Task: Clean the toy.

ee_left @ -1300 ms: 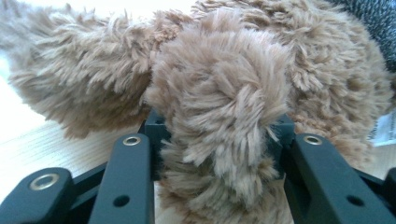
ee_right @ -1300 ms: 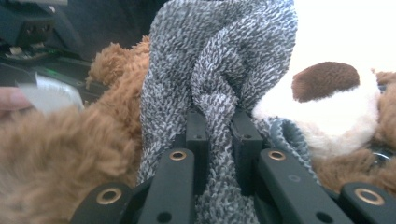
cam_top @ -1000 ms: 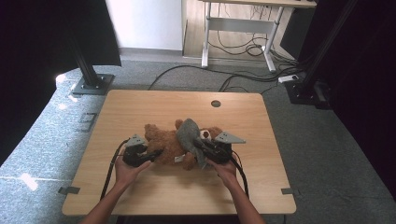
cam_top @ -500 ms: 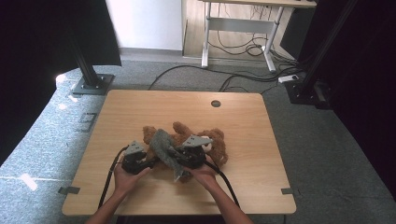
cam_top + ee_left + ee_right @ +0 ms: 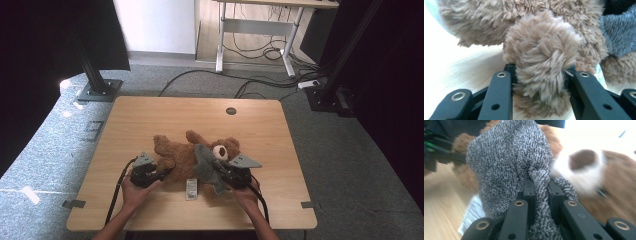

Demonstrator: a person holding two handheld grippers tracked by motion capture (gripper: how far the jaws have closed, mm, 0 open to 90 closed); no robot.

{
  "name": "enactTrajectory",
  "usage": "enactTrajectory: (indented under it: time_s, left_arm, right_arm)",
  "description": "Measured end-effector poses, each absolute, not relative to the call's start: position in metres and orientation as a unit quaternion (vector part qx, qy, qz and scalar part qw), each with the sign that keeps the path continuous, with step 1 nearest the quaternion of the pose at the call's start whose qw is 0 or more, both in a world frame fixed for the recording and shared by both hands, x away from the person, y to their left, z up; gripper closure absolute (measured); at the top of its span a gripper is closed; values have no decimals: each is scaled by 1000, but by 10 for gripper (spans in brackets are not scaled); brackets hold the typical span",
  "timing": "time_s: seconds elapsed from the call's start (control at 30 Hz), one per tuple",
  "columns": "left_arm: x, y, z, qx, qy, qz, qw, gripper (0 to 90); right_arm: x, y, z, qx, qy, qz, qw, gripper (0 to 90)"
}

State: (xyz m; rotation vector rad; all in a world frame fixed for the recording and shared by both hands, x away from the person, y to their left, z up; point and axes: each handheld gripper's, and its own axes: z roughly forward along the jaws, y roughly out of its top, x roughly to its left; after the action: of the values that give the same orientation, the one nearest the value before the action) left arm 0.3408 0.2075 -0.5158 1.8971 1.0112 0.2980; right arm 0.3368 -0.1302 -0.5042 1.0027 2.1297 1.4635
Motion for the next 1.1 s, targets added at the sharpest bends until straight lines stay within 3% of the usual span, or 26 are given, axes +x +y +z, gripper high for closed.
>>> enactTrajectory:
  time_s: [0.33,0.63,0.83,1.1]
  left_arm:
    - [339,209,-517,774,410,123,467,641]
    - [340,209,-518,773,411,123,468,637]
    - [339,208,-520,771,409,122,472,632]
    - [338,208,-520,770,411,123,472,629]
  right_arm:
    - [330,-170,-508,397,725,517,223,806]
    - [337,-196,-513,439,699,522,216,806]
    - [330,-177,-489,395,685,577,204,806]
    - [352,-112,-461,331,715,593,168,806]
